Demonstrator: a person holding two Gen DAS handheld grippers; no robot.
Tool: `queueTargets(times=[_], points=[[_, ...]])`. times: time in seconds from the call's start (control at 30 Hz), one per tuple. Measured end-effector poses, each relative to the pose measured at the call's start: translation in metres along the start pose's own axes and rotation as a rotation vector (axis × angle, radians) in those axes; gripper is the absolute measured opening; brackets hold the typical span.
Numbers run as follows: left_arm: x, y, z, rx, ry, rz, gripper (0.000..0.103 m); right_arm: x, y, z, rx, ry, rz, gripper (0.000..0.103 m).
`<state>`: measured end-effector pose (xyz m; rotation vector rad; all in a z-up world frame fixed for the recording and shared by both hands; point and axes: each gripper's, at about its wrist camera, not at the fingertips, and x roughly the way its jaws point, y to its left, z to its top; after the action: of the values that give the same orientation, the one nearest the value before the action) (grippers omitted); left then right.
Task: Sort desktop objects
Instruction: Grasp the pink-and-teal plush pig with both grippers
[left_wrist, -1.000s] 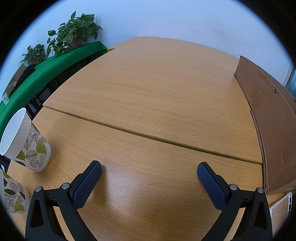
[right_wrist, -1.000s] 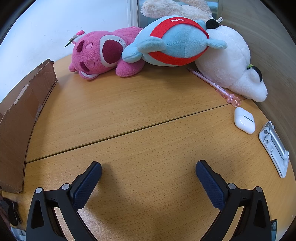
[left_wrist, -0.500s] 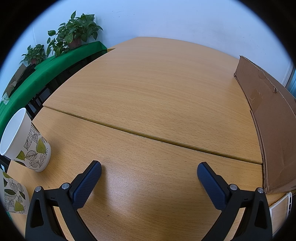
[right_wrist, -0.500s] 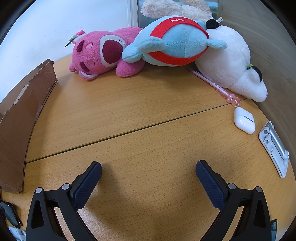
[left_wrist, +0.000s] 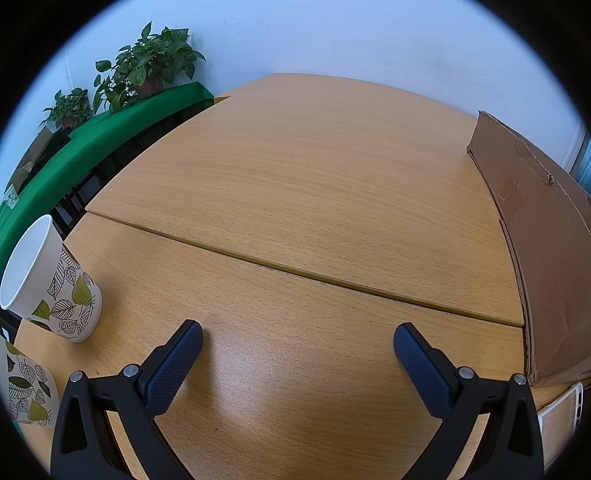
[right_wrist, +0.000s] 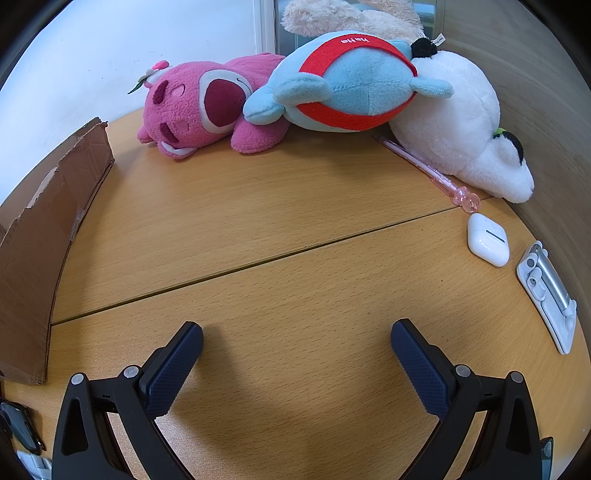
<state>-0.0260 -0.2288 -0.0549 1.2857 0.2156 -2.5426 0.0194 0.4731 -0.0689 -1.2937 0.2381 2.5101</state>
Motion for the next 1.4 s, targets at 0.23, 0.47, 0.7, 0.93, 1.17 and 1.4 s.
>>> queueTargets(times=[0.23,0.47,0.7,0.93,1.17,1.4], points=[[-0.025,-0.007,-0.021,0.015,-0.045,-0.081,0.102,0.001,0.000,0.002,0.005,0.000,-0.004,0.103],[-0.150,-0.044,-0.052,0.129,-0.288,-0.164,0.102,-0.008,0.010,-0.009,-0.009,0.011,-0.017,0.103],[-0.211,-0.089,-0.091,0.208,-0.314,-0.370,0.102,-0.087,0.061,-0.041,-0.223,-0.123,0.028,0.103],[-0.186,-0.107,-0.122,0.176,-0.091,-0.605,0.102,-0.177,0.138,-0.082,-0.418,-0.176,0.354,0.103],[-0.170,-0.139,-0.154,0.241,0.008,-0.692,0.097,-0.199,0.205,-0.142,-0.582,-0.119,0.505,0.103],[-0.173,-0.163,-0.160,0.323,0.049,-0.801,0.088,-0.200,0.229,-0.173,-0.601,-0.028,0.673,0.103]])
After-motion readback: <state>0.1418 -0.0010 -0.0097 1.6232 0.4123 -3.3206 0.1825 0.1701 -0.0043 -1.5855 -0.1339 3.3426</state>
